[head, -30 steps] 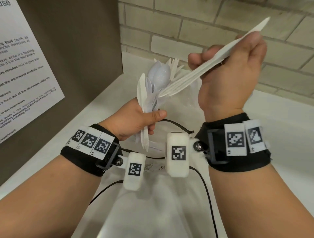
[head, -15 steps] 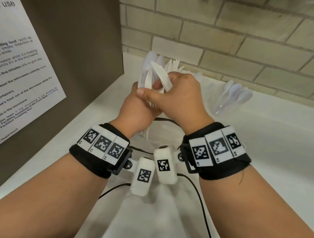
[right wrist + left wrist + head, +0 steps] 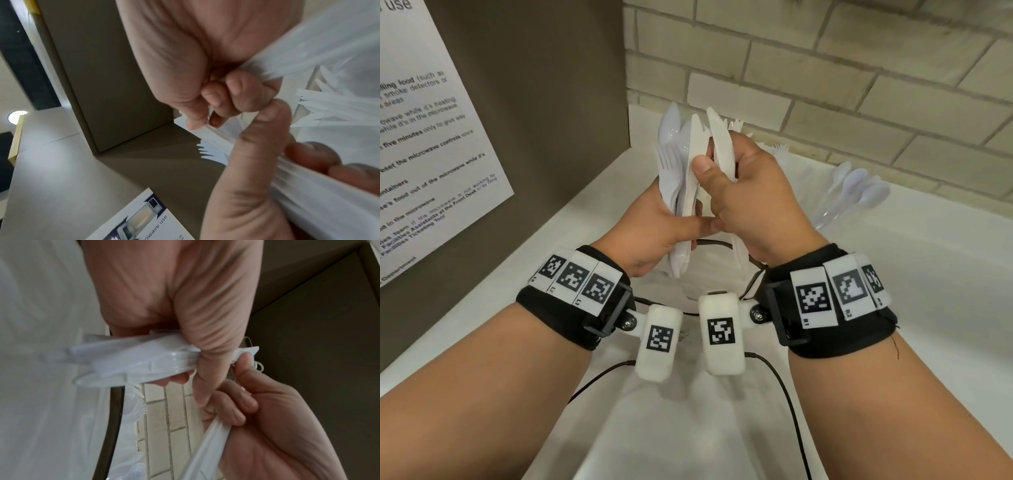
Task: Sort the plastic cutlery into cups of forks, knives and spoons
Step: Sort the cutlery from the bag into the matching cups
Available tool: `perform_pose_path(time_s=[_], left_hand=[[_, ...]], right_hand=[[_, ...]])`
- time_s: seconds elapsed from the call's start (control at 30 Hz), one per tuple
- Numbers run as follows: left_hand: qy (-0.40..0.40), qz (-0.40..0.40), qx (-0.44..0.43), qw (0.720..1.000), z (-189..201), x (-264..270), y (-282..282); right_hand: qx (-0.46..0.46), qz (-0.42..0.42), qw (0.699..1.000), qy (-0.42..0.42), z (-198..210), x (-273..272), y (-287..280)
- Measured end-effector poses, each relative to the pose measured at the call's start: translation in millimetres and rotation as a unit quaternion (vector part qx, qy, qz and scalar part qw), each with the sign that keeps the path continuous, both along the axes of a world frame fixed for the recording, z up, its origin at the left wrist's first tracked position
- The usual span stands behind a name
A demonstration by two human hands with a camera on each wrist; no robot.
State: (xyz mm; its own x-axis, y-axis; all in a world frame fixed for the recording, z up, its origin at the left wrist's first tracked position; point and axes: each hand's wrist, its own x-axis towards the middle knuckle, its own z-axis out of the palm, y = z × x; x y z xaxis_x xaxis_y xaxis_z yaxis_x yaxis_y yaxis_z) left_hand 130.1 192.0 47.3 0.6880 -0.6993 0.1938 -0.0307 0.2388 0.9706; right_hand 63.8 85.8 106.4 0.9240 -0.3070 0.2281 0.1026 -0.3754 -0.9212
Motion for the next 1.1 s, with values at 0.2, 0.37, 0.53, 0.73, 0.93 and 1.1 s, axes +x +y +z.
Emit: perform_pose_path(time_s=[0.2,0.37,0.53,0.73,0.93,1.1], left_hand=[[0.048,-0.066,0.006,0.997,-9,7,6],[0.143,-0.093,-0.041,0.984,-16,10,4],[0.232,-0.062,-0.056,0.969,-18,13,8],[0.326,-0.100,-0.079,0.937,-19,23,23],[0.305,-0.041,-0.028,0.951,-11,37,31],[0.287,0.003,0.007,0.958,-2,45,31]], right_hand=[[0.159,0.006,0.987,0.021,2,-1,-5],[0.208,-0.013,0.977,0.030,1,1,-12],[0.224,-0.071,0.971,-0.032,1,3,-21],[0.236,-0.128,0.958,-0.104,9,20,-52],[0.156,-0.194,0.960,-0.126,14,72,-75],[0.079,-0.196,0.955,-0.208,16,124,-86]])
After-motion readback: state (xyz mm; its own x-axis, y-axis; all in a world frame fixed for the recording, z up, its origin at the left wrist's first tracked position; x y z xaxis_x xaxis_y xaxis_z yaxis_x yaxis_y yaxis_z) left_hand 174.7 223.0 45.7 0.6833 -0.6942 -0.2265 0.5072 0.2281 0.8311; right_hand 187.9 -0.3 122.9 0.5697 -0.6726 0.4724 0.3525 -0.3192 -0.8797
